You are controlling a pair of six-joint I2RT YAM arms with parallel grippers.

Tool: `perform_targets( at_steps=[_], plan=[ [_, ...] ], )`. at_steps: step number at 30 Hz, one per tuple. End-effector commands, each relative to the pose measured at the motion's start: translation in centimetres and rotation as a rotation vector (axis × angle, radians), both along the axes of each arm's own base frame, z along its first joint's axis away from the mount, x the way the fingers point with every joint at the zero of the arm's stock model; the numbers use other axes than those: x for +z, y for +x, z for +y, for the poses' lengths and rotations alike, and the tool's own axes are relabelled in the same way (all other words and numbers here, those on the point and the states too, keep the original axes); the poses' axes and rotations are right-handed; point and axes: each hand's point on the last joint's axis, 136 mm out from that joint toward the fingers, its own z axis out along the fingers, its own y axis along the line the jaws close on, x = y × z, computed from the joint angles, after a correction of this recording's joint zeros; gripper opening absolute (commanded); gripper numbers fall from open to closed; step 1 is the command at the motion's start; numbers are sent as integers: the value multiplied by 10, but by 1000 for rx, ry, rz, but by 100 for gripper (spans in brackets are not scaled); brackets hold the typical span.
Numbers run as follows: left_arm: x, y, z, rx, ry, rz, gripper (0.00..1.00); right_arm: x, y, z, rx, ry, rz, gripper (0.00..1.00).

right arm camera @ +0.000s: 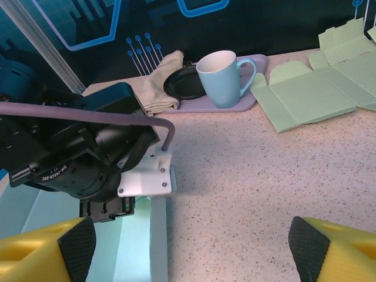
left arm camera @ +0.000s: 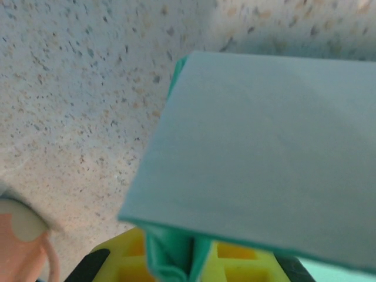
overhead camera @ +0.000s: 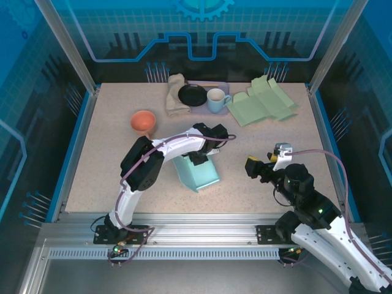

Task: Fold the paper box

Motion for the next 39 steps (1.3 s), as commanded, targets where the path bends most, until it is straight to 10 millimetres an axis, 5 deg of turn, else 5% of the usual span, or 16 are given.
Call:
perform_targets(
  at_steps=[1, 10, 31, 34, 39],
  plan=[
    [1, 12, 11, -61, 176, -76, 0, 1, -2, -4, -11, 13, 5, 89],
    [-17, 18, 5, -75, 187, -75, 3, 0, -2, -8, -29, 8, -1, 89],
    [17, 29, -9, -81, 134, -153, 37, -3, -1, -10, -36, -9, 1, 89],
    [30, 34, -15, -62, 105, -200, 38, -3, -1, -10, -39, -13, -2, 89],
    [82, 43, -40, 4, -78, -334, 44, -4, 0, -11, -42, -22, -3, 89]
  ],
)
